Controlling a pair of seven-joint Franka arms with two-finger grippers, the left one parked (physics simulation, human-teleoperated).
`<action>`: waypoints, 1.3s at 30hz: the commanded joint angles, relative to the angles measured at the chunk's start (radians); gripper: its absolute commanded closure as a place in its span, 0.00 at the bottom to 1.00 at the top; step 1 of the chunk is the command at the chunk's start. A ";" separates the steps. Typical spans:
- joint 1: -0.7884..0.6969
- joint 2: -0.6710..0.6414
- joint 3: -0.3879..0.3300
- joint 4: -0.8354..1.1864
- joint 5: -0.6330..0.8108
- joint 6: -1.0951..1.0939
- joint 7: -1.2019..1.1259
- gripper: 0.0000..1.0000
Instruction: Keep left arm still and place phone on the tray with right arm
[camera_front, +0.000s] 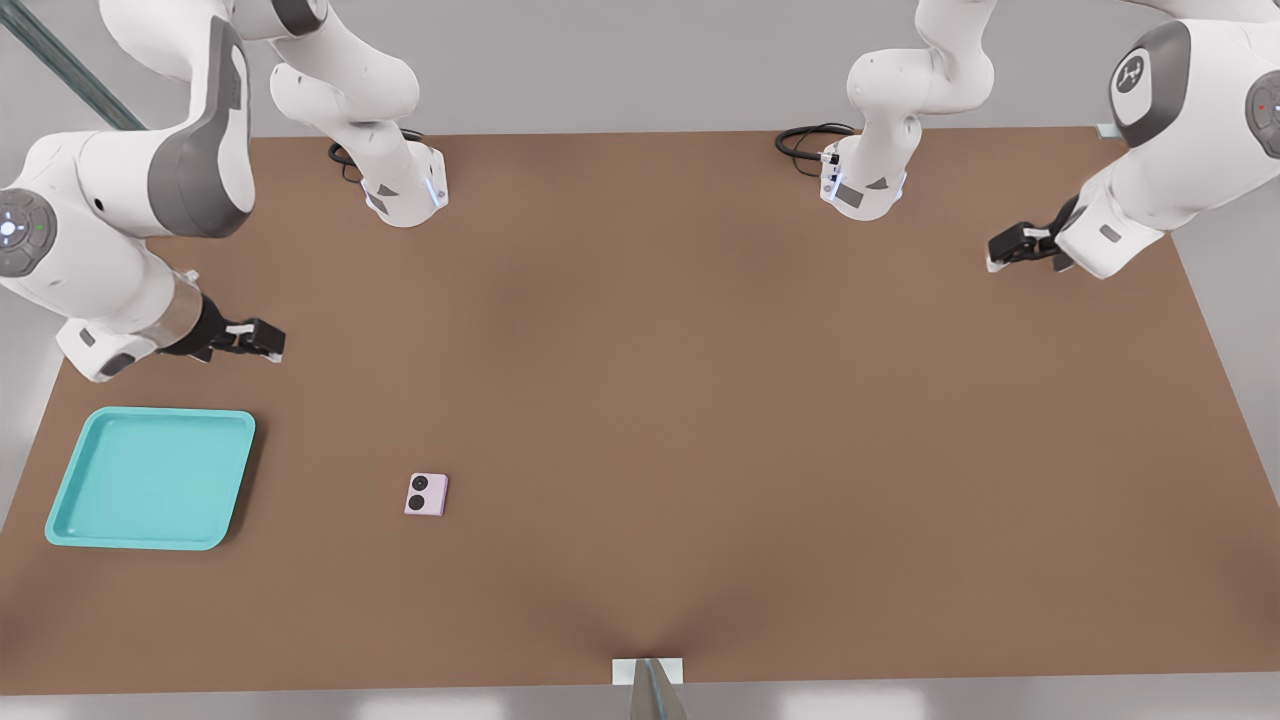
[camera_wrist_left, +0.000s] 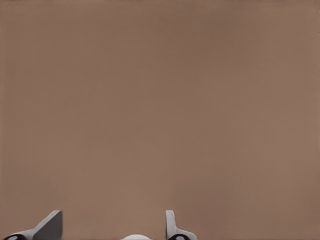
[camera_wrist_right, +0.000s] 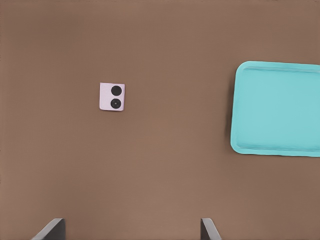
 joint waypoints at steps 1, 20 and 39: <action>-0.001 -0.001 0.001 0.000 0.002 0.088 0.021 0.00; 0.081 0.530 0.040 -0.235 0.002 0.888 0.191 0.00; 0.098 0.633 0.038 -0.232 0.002 0.974 0.266 0.05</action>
